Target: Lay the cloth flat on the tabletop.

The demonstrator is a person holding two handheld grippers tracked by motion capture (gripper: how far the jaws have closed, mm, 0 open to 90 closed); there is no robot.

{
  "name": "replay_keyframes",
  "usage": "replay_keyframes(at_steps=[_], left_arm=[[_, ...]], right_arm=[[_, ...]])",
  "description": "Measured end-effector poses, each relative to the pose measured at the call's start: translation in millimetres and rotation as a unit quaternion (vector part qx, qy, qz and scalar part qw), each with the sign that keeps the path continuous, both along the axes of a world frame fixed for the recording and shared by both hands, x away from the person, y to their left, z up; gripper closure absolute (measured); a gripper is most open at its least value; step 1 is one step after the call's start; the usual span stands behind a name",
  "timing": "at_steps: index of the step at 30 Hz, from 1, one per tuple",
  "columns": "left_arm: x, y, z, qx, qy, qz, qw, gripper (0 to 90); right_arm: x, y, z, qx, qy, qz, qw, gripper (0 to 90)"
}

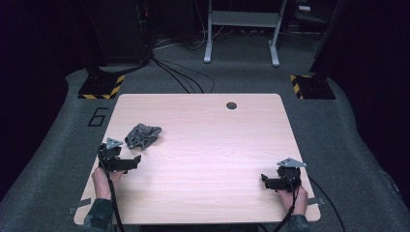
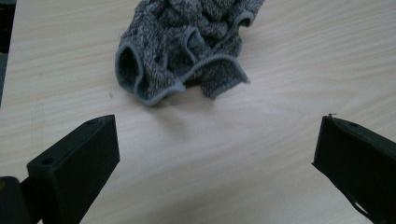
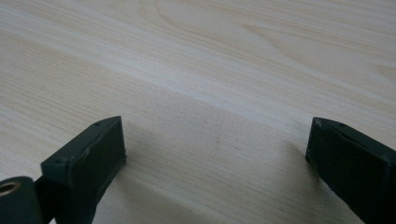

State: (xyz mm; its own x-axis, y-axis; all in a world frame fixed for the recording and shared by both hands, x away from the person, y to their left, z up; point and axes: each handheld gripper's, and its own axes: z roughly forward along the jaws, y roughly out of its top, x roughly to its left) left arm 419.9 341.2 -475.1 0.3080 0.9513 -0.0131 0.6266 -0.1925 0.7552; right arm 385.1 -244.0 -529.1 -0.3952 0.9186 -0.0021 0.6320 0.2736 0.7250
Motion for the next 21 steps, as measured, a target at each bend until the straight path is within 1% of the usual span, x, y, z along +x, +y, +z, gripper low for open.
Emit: replay_keyframes(at_steps=[2,3,6,7,9,10,11,12,13,15,17,18,19,20,21], left_arm=[[8.2,-1.6,4.4,-0.002,0.004,-0.004,1.0000,0.0],[12.0,-2.7,6.4,0.000,0.000,-0.003,1.0000,0.0],[24.2,-5.2,13.0,0.002,-0.001,-0.005,1.0000,0.0],[24.2,-5.2,13.0,0.002,-0.001,-0.005,1.0000,0.0],[37.4,-7.2,17.0,0.004,0.002,-0.006,1.0000,0.0],[37.4,-7.2,17.0,0.004,0.002,-0.006,1.0000,0.0],[46.9,-7.8,17.3,0.002,0.008,-0.006,0.9999,0.0],[46.9,-7.8,17.3,0.002,0.008,-0.006,0.9999,0.0],[55.9,-7.6,16.0,0.003,0.018,-0.003,0.9998,0.0],[64.5,-7.1,13.5,0.004,0.028,-0.001,0.9996,0.0],[72.0,-7.0,9.7,0.008,0.035,0.002,0.9994,0.0],[75.7,-6.4,7.9,0.006,0.042,0.003,0.9991,0.0],[78.8,-5.5,6.6,0.009,0.050,0.003,0.9987,0.0],[82.1,-5.4,4.2,0.006,0.048,0.008,0.9988,0.0],[84.7,-5.2,2.8,0.005,0.051,0.011,0.9986,0.0]], right_arm=[[0.0,0.0,-0.1,0.000,-0.001,0.000,1.0000,4.1],[0.0,-0.1,-0.2,0.001,-0.002,0.000,1.0000,4.1],[0.0,-0.1,-0.2,0.000,-0.002,0.000,1.0000,4.1],[0.0,-0.1,-0.2,0.000,-0.002,0.000,1.0000,4.1],[0.0,0.0,-0.2,0.001,-0.002,0.000,1.0000,4.1],[-0.1,-0.2,-0.3,0.000,-0.002,0.001,1.0000,4.1],[0.0,-0.4,-0.3,-0.001,-0.002,0.002,1.0000,4.1],[0.0,-0.4,-0.3,-0.001,-0.002,0.002,1.0000,4.1],[0.0,-0.3,-0.3,-0.001,-0.002,0.003,1.0000,4.1],[-0.1,-0.4,-0.3,-0.001,-0.002,0.003,1.0000,4.1],[-0.1,-0.2,-0.3,-0.001,-0.001,0.002,1.0000,4.1],[0.0,-0.4,-0.3,-0.001,-0.002,0.003,1.0000,4.1],[0.0,-0.3,-0.3,-0.001,-0.002,0.002,1.0000,4.1],[-0.2,-0.1,-0.3,-0.001,-0.001,0.002,1.0000,4.1],[-0.2,-0.1,-0.3,-0.001,-0.001,0.002,1.0000,4.1]])
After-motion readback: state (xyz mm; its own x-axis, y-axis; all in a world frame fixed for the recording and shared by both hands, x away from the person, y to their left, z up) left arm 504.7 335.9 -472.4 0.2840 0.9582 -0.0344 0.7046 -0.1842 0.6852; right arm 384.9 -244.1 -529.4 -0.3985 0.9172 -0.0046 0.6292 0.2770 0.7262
